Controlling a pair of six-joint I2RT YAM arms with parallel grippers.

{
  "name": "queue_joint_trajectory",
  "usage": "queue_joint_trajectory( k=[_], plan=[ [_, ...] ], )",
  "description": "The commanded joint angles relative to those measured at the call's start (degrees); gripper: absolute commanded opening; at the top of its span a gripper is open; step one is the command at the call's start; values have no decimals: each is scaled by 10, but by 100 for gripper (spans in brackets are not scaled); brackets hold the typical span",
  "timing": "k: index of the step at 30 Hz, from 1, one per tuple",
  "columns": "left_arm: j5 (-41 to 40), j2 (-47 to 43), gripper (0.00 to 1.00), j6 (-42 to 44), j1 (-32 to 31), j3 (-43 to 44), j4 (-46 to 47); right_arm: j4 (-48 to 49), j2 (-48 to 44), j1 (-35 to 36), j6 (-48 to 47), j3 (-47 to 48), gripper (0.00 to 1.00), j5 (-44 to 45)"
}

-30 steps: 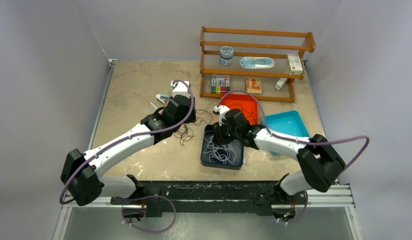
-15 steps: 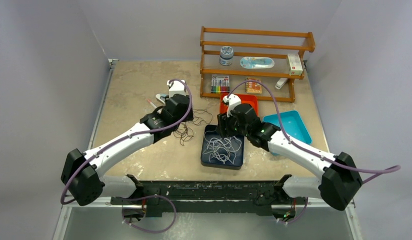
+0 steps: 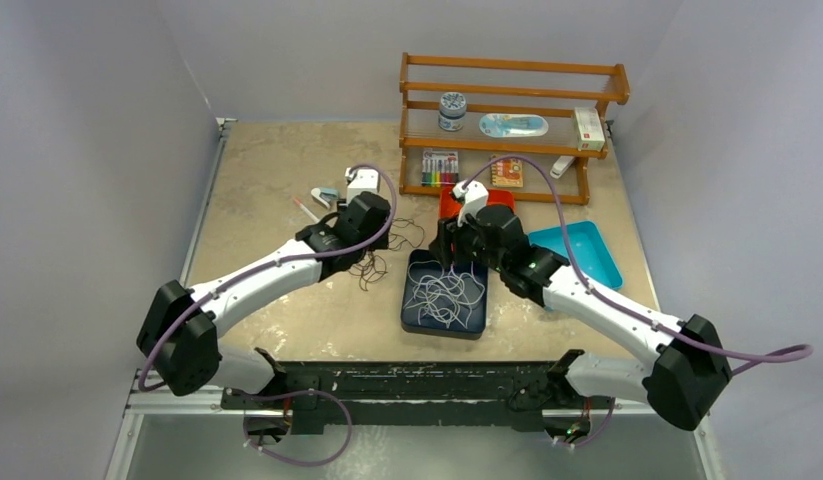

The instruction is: Untangle the cables

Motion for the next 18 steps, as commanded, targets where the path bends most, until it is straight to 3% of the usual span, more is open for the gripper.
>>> queue_joint_trajectory(
  k=[1, 5, 12, 18],
  plan=[
    [-16, 7, 50, -26, 7, 2, -13, 113, -23, -15, 15, -12, 55, -21],
    [-57, 28, 48, -65, 30, 9, -51, 130, -17, -65, 53, -14, 52, -24],
    [-6, 54, 50, -109, 84, 0, -8, 114, -3, -104, 69, -3, 53, 37],
    [27, 95, 52, -125, 90, 0, 12, 117, 12, -133, 77, -9, 54, 16]
  ],
)
